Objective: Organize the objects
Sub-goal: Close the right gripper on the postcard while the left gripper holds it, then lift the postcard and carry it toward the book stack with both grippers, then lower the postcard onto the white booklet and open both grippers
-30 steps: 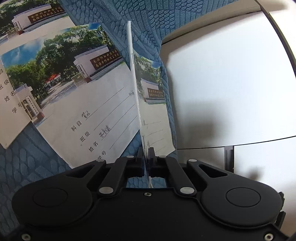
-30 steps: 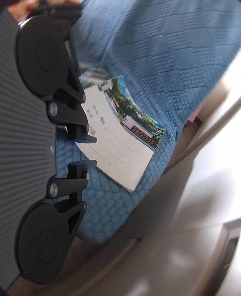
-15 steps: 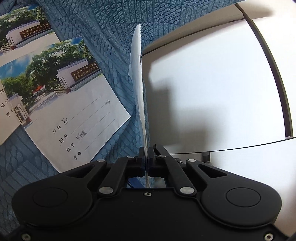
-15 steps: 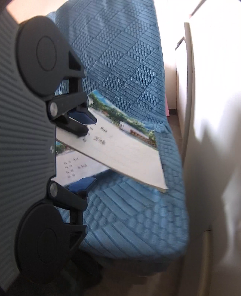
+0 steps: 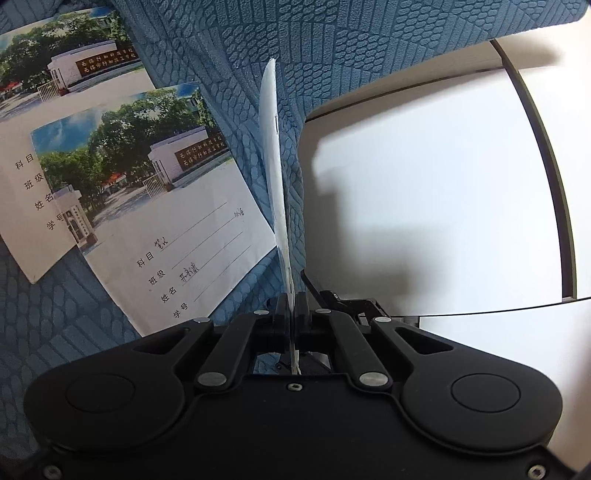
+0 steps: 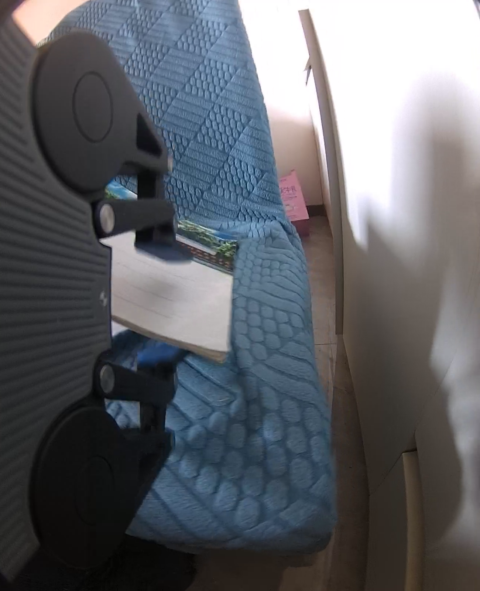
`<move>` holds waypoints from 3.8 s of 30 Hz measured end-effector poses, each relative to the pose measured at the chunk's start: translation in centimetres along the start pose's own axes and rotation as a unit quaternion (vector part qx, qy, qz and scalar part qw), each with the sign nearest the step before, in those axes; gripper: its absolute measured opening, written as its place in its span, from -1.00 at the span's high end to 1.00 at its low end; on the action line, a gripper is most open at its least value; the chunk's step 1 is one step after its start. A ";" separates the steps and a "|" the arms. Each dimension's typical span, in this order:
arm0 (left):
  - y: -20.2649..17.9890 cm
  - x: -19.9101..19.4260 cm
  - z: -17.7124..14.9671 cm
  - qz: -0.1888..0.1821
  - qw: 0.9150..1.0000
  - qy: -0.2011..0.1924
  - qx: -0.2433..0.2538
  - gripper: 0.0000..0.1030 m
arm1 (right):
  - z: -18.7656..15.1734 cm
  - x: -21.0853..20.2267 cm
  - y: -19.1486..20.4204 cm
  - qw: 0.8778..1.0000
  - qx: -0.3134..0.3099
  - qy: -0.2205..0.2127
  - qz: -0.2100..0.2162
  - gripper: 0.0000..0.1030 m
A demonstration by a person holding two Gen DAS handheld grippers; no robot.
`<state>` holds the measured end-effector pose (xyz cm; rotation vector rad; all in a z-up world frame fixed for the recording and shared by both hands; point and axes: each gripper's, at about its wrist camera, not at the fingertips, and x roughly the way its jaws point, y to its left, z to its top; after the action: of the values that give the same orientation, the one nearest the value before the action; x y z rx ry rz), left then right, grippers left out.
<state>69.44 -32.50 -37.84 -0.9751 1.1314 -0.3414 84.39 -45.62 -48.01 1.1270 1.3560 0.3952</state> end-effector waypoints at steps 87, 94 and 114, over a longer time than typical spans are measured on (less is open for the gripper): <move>8.7 -37.3 -5.8 0.038 0.987 -0.156 0.011 0.86 | -34.6 -12.5 14.1 0.829 -0.555 0.065 0.025 0.85; 12.7 -35.1 -6.1 0.067 0.988 -0.139 -0.007 0.86 | -35.6 -10.7 11.4 0.819 -0.569 0.076 -0.008 0.84; 17.5 -30.4 -6.5 0.175 0.979 -0.102 0.003 0.69 | -36.2 -6.4 5.5 0.815 -0.561 0.116 -0.083 0.74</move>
<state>46.80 -5.27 -33.99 -0.7673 1.0873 0.0393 52.32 -33.54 -33.60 -0.0374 1.0951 1.0499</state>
